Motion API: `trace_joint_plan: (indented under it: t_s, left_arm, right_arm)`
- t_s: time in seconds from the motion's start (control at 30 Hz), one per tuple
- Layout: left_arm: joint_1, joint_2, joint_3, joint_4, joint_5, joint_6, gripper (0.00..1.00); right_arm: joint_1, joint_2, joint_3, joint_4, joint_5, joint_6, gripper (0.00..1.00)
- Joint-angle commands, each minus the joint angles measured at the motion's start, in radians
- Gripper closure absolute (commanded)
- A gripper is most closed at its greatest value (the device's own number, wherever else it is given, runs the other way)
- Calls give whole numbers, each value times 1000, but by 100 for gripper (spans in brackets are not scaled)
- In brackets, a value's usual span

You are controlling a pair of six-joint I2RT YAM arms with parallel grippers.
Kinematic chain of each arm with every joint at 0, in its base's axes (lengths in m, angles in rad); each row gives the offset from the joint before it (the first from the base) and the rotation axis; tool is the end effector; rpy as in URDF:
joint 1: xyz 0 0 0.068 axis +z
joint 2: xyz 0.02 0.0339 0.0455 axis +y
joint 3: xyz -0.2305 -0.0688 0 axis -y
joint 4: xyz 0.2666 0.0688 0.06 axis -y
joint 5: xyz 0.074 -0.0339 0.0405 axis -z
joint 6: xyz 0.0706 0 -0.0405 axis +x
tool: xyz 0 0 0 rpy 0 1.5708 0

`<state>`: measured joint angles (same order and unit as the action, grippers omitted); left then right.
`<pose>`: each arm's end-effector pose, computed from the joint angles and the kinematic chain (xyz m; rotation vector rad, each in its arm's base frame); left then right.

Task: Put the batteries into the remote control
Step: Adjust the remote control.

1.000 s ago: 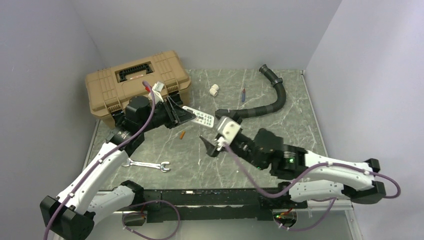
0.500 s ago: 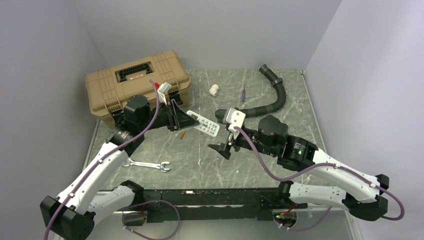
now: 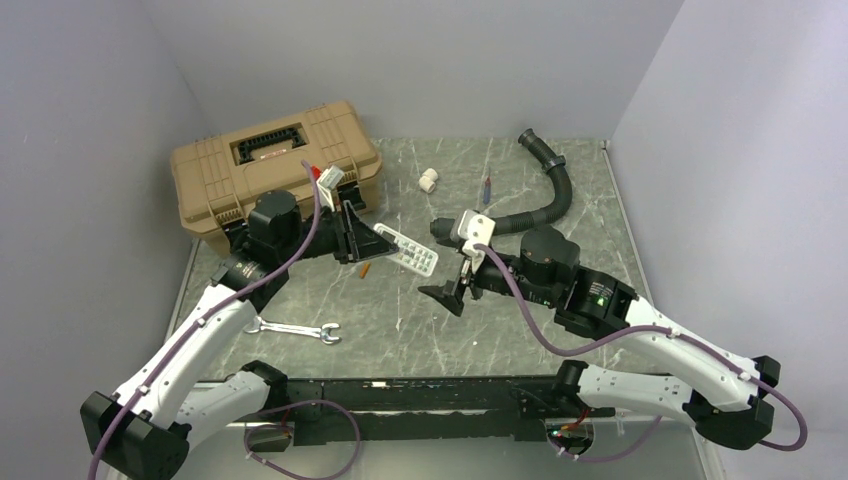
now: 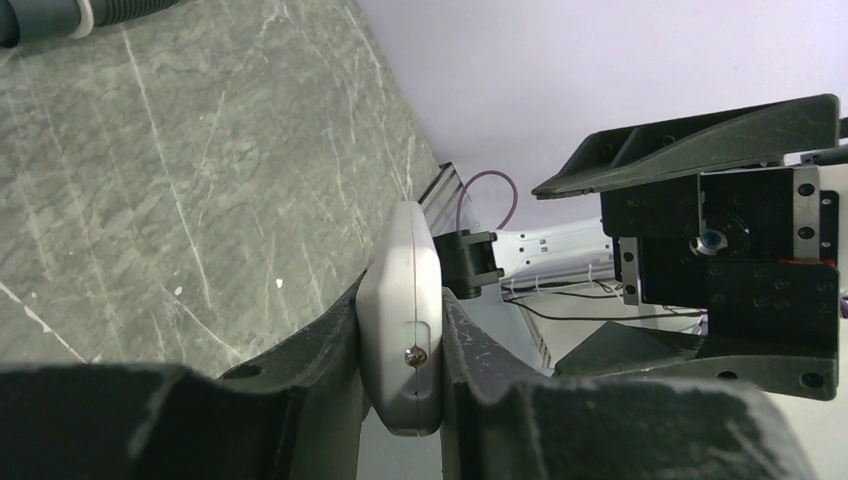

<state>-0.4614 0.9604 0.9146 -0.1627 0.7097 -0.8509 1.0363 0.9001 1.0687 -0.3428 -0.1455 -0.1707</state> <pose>0.2318 -0.1666 0.3237 0.1953 2.0063 -1.5215 0.1293 0.2386 0.3730 -1.1132 1.4208 0.7534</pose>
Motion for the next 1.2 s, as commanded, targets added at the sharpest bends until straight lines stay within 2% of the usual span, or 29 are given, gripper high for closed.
trace_joint_plan:
  t_s: [0.0, 0.1, 0.2, 0.37, 0.57, 0.7, 0.9, 1.17]
  left_arm:
    - [2, 8, 57, -62, -65, -45, 100]
    - [4, 11, 47, -38, -75, -115, 100]
    - [3, 2, 26, 20, -89, -182, 100]
    - [2, -5, 59, -102, -224, -330, 100]
    - [2, -10, 126, -317, -327, -478, 100]
    - [2, -22, 95, -306, -310, -561, 100]
    - [2, -14, 77, -289, -271, -585, 100]
    - [2, -15, 80, -278, -250, -599, 100]
  right_arm:
    - [-4, 10, -6, 62, 52, -13, 11]
    - [-4, 11, -17, 93, 128, -36, 12]
    - [-4, 3, -25, 118, 119, -62, 12]
    - [5, 15, -73, 149, 136, -174, 14]
    - [107, 12, -181, 285, 270, -443, 15]
    - [160, 54, -213, 369, 330, -559, 15]
    - [219, 140, -284, 605, 481, -710, 24]
    - [241, 245, -294, 718, 604, -828, 41]
